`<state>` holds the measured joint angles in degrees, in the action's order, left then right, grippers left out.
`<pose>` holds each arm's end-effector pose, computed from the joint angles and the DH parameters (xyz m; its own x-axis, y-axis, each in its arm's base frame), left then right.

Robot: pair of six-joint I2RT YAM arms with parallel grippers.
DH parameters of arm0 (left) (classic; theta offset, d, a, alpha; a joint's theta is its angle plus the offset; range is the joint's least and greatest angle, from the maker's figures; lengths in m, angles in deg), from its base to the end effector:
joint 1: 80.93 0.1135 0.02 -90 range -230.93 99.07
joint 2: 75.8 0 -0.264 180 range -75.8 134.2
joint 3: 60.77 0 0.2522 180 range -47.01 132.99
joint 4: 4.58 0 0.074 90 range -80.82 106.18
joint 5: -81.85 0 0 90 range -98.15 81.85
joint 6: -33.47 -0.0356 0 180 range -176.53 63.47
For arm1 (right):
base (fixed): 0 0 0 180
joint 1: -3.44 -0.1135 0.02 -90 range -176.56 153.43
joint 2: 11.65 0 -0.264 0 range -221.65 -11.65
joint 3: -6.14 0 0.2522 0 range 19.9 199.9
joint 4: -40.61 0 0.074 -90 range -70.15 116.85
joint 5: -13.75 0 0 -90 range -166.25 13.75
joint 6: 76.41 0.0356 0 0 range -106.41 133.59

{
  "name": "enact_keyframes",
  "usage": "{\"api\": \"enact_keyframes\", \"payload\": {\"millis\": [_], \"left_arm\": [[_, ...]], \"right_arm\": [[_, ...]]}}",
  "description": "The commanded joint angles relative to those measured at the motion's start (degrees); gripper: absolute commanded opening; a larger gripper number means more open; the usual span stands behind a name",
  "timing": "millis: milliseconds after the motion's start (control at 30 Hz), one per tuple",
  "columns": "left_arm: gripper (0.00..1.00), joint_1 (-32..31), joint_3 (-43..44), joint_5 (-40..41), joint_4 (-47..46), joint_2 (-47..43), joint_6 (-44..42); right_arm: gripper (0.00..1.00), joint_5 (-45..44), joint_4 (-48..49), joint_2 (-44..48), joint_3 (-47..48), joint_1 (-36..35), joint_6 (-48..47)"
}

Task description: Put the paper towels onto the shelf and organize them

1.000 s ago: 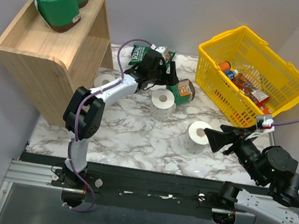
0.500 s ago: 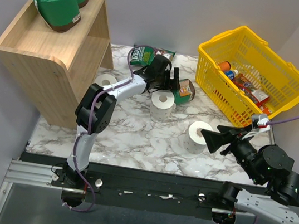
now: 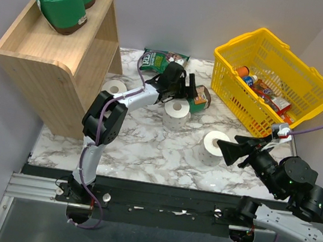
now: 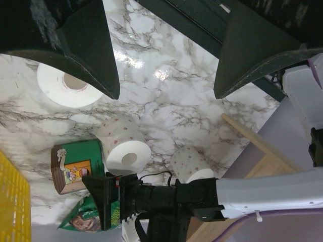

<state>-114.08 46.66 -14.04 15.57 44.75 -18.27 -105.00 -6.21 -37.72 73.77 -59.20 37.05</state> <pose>0.4093 -0.2717 0.2236 -0.7420 -0.2511 -0.6216 0.1991 0.8029 -0.5619 0.0503 0.0599 0.3872 -0.2610 0.2551 -0.9310 -0.4956 0.7923 0.3560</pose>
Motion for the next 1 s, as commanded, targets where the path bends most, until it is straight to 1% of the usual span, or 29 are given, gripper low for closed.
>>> {"api": "enact_keyframes", "payload": {"millis": [0,100,200,233,300,367,400,433,500,600,633,667,700,733,867,967], "left_arm": [[0.99,-0.4,-2.2,-1.8,-7.8,-0.1,1.6],[0.96,-0.4,-2.6,-3.2,-12.1,-0.2,1.5],[0.85,-0.4,-1.4,-4.5,-13.3,0.9,1.6],[0.78,-0.4,-1.3,-4.7,-13.6,1.2,1.7],[0.71,-0.4,-1.1,-5.1,-14.3,1.6,2.0],[0.65,-0.4,-1.1,-5.1,-14.7,1.6,2.0],[0.63,-0.4,-1.1,-5.3,-14.7,1.6,2.0],[0.58,-0.3,-1.0,-5.4,-14.8,1.6,1.7],[0.54,-0.3,-0.7,-6.1,-14.8,1.7,1.5],[0.54,-0.4,-0.2,-7.1,-14.7,2.1,1.4],[0.56,-0.4,-0.1,-7.3,-14.4,2.1,1.4],[0.66,-0.4,-0.2,-7.5,-13.8,2.3,1.3],[0.71,-0.4,-0.5,-7.6,-13.6,2.3,1.3],[0.73,-0.4,-0.9,-7.6,-13.4,2.2,1.6],[0.79,-0.6,-2.9,-7.6,-11.1,1.5,2.2],[0.8,-1.4,-4.6,-5.2,-9.2,0.1,0.8]], "right_arm": [[0.84,-0.2,0.8,0.1,0.5,0.1,-1.3],[0.84,-0.2,0.8,-0.1,0.5,0.1,-1.8],[0.84,-0.5,0.9,-0.2,0.4,0.1,-2.1],[0.84,-0.7,0.8,-0.3,0.4,0.1,-2.3],[0.84,-1.0,0.9,-0.3,0.4,0.1,-2.7],[0.84,-1.1,0.8,-0.2,0.4,0.1,-3.0],[0.84,-1.1,0.8,-0.1,0.4,0.1,-3.0],[0.84,-1.1,0.8,0.0,0.5,0.1,-3.0],[0.84,-1.1,0.9,0.0,0.4,0.1,-3.0],[0.84,-0.8,0.8,0.1,0.4,0.1,-2.8],[0.84,-0.7,0.8,0.2,0.4,0.1,-2.7],[0.84,-0.7,0.8,0.4,0.4,0.1,-2.5],[0.84,-0.4,0.8,0.5,0.4,0.1,-2.5],[0.84,-0.4,0.8,0.8,0.4,0.1,-2.4],[0.84,-0.4,0.8,1.4,0.3,0.1,-2.2],[0.84,-0.6,0.8,1.5,-0.1,0.1,-2.1]]}}
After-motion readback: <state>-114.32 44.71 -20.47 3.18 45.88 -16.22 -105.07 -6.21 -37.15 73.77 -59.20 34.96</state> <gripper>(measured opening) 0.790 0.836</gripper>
